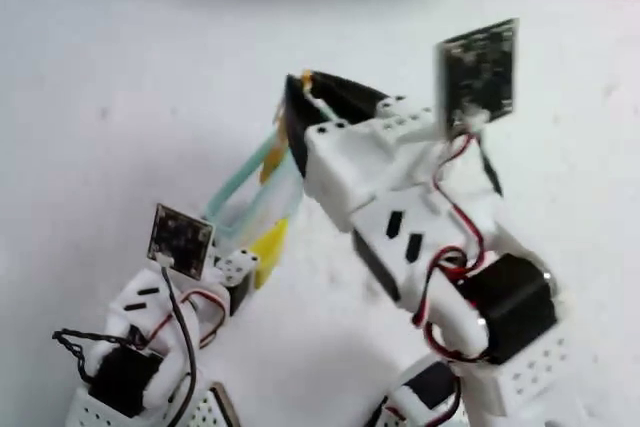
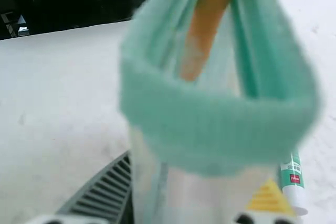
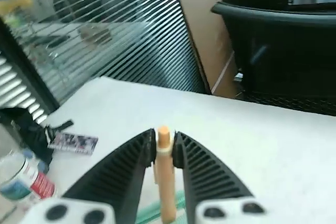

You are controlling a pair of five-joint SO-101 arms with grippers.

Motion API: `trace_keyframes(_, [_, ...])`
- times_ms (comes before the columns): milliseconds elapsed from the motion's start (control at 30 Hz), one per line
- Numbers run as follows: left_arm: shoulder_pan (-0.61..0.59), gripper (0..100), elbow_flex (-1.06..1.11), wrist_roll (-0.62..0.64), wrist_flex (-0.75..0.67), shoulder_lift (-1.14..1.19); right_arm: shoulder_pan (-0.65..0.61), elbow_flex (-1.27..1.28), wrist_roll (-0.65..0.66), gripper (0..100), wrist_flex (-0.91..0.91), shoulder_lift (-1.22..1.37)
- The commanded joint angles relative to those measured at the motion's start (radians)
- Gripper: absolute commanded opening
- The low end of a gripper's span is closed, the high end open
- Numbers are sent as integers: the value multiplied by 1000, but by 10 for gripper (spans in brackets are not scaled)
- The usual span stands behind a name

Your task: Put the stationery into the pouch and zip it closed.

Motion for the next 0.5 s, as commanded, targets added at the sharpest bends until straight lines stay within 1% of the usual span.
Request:
trace_keyframes(0, [22, 218, -43, -11, 11, -1, -59, -2, 43, 149, -4, 13])
trace_keyframes(67, [22, 218, -43, -11, 11, -1, -73, -3, 44, 208, -4, 12])
trace_keyframes(100, [22, 218, -43, -11, 11, -1, -77, -6, 44, 214, -4, 12])
trace_keyframes(233, [22, 218, -43, -11, 11, -1, -74, -6, 44, 197, -4, 12])
trace_keyframes(467, [22, 218, -43, -11, 11, -1, -71, -8, 46, 198, -5, 10])
